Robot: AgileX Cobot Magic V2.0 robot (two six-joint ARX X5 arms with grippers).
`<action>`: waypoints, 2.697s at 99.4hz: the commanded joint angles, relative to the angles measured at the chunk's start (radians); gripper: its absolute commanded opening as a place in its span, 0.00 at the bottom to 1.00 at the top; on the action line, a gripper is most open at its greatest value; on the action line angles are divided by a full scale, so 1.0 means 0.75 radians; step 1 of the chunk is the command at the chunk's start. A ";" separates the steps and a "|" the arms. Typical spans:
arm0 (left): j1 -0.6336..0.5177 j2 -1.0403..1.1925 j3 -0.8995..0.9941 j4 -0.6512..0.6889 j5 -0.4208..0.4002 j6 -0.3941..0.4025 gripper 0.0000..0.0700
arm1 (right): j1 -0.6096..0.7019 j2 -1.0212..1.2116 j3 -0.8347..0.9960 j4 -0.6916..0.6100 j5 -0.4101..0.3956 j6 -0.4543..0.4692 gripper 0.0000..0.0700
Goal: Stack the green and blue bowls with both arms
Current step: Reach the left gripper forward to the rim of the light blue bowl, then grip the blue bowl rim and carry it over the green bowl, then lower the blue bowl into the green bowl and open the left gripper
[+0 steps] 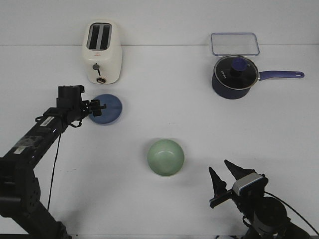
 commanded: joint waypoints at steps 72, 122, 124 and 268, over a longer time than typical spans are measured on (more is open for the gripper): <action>-0.024 -0.131 0.101 -0.191 0.041 0.038 0.01 | 0.013 0.001 0.005 0.014 0.004 -0.011 0.53; -0.610 -0.573 -0.108 -0.299 0.135 -0.091 0.01 | 0.013 0.001 0.005 0.014 0.005 -0.011 0.53; -0.645 -0.572 -0.128 -0.280 0.114 -0.103 0.01 | 0.014 0.001 0.005 0.014 0.005 -0.011 0.53; -0.810 -1.444 -0.691 -0.198 -0.386 -0.227 0.56 | 0.014 0.001 0.005 0.002 -0.016 -0.001 0.53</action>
